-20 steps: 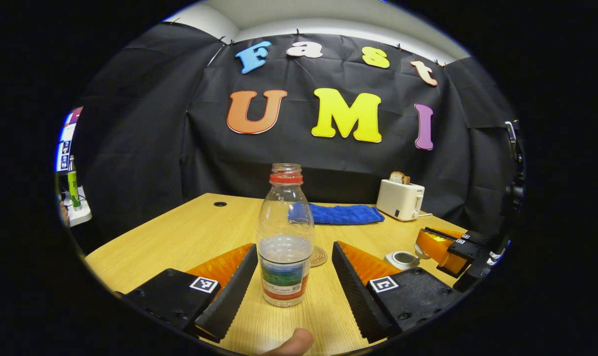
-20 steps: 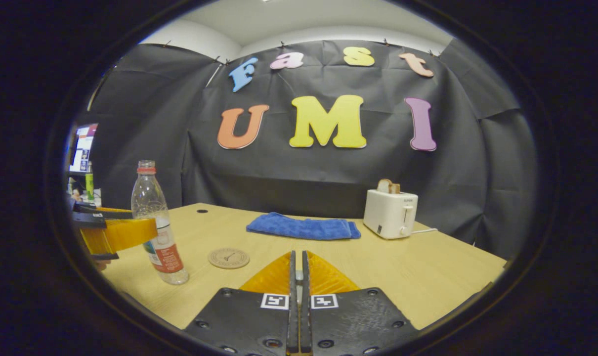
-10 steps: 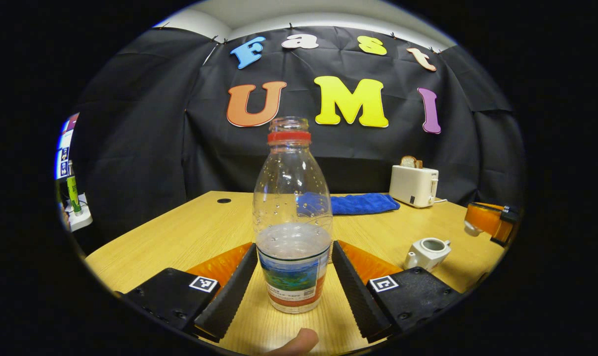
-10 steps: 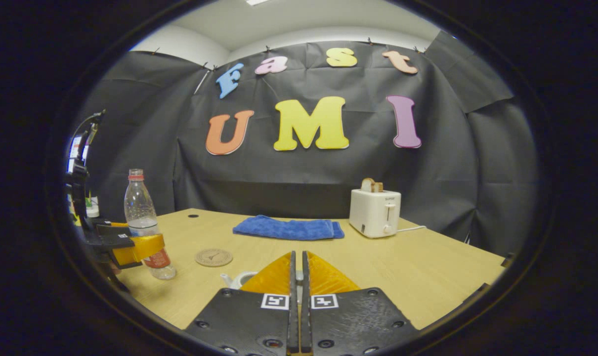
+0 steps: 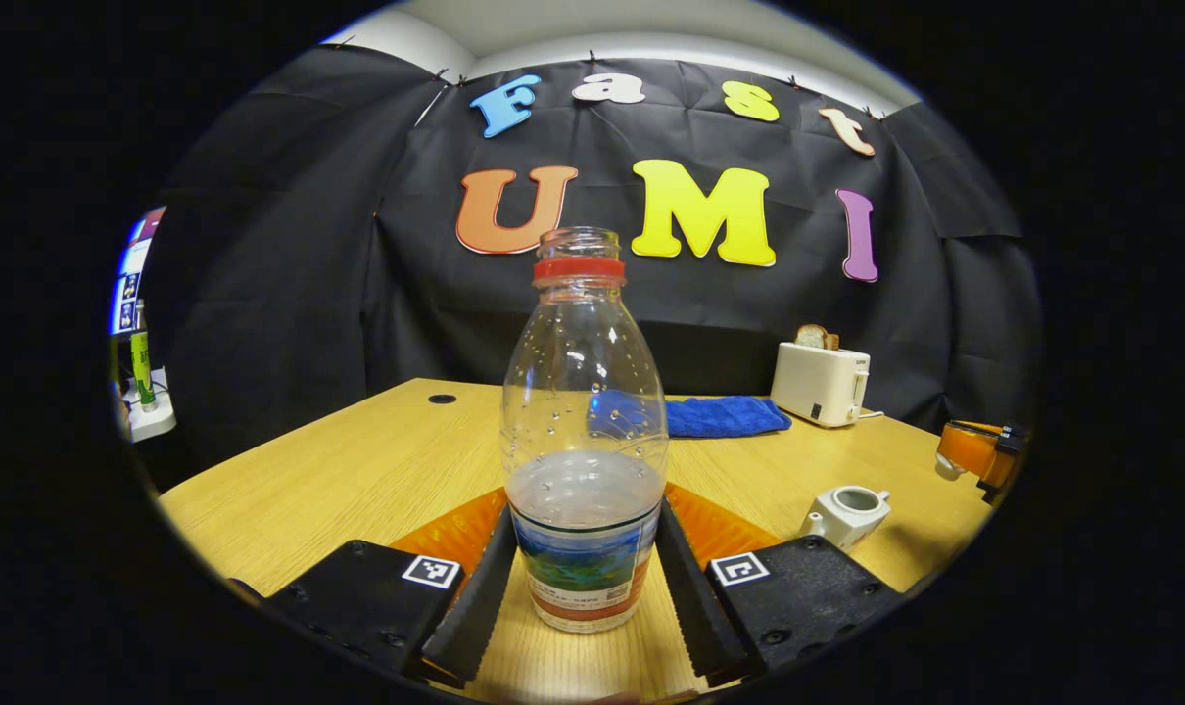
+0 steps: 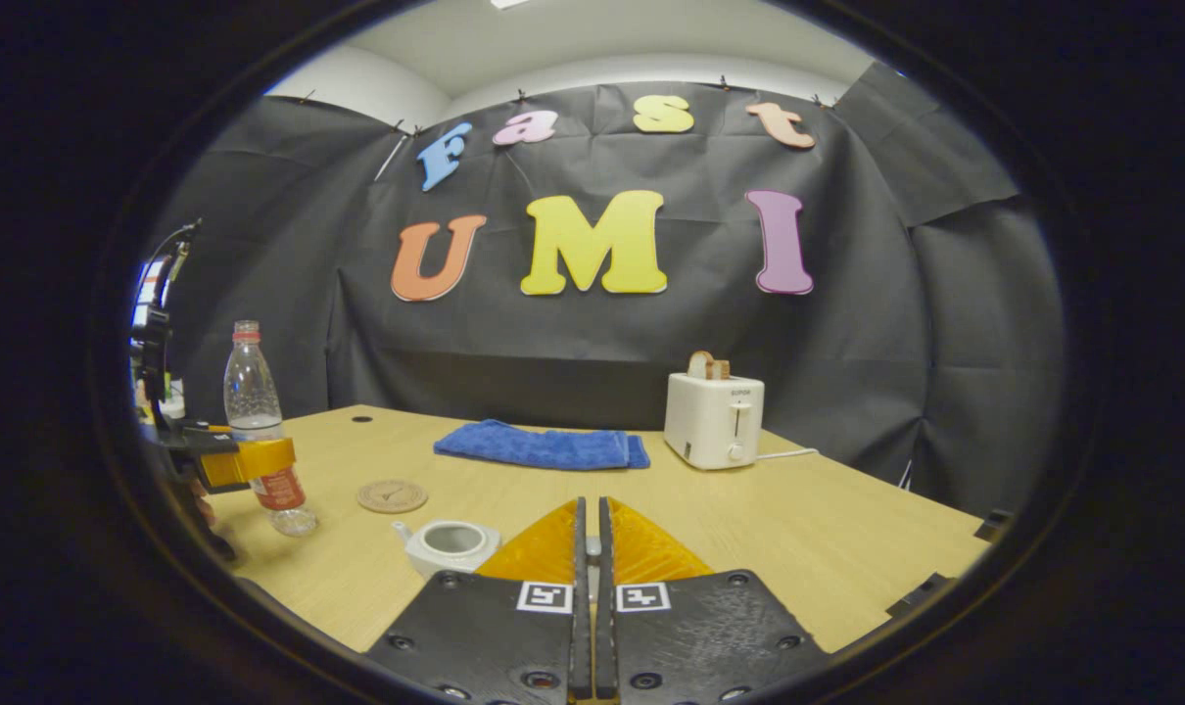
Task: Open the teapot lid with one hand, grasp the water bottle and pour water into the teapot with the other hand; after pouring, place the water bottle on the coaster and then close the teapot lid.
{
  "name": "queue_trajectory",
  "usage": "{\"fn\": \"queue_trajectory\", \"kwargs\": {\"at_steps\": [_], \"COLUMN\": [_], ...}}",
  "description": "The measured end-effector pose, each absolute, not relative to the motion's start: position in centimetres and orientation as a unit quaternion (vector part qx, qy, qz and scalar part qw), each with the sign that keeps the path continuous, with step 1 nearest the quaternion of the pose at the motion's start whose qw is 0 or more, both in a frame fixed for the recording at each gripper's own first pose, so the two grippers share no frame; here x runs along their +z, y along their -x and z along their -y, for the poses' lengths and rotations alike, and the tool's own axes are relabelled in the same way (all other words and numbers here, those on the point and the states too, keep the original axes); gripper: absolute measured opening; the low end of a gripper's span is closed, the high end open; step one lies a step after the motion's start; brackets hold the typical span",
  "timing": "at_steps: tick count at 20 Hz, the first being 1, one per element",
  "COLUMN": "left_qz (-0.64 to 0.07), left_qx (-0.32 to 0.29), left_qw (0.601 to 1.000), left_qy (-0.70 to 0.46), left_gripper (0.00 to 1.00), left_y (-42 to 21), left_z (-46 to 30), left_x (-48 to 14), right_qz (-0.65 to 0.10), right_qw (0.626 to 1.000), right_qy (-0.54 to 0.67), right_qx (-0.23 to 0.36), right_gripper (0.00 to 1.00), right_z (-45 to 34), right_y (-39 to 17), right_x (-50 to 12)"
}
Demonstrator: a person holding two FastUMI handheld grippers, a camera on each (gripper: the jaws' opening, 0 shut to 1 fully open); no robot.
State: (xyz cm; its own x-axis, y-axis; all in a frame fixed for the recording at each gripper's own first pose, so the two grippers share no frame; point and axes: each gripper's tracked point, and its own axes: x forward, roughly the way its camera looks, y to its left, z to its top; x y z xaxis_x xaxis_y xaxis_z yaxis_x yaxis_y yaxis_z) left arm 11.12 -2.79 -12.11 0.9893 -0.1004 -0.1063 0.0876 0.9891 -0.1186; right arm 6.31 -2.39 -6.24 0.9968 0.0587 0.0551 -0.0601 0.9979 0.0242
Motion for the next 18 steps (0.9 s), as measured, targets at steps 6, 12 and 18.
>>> {"fn": "queue_trajectory", "kwargs": {"at_steps": [6, 12, 18], "left_qz": [-0.072, -0.069, -0.075], "left_qx": [-0.031, -0.023, -0.005], "left_qw": [0.996, 0.988, 0.959], "left_qy": [-0.034, -0.138, -0.272], "left_gripper": [0.76, 0.76, 0.75], "left_y": [-10.3, -10.3, -10.9], "left_z": [3.3, 3.9, 3.5], "left_x": [-11.9, -10.4, -10.2], "right_qz": [0.019, 0.017, 0.016], "right_qw": [1.0, 0.999, 1.0], "right_qy": [-0.001, -0.018, -0.02], "right_qx": [0.02, 0.027, 0.016], "right_gripper": [0.02, 0.02, 0.01], "right_z": [4.4, 4.9, 6.0], "right_y": [-6.8, -6.9, -7.0], "right_x": [-7.2, -7.0, -6.7]}}
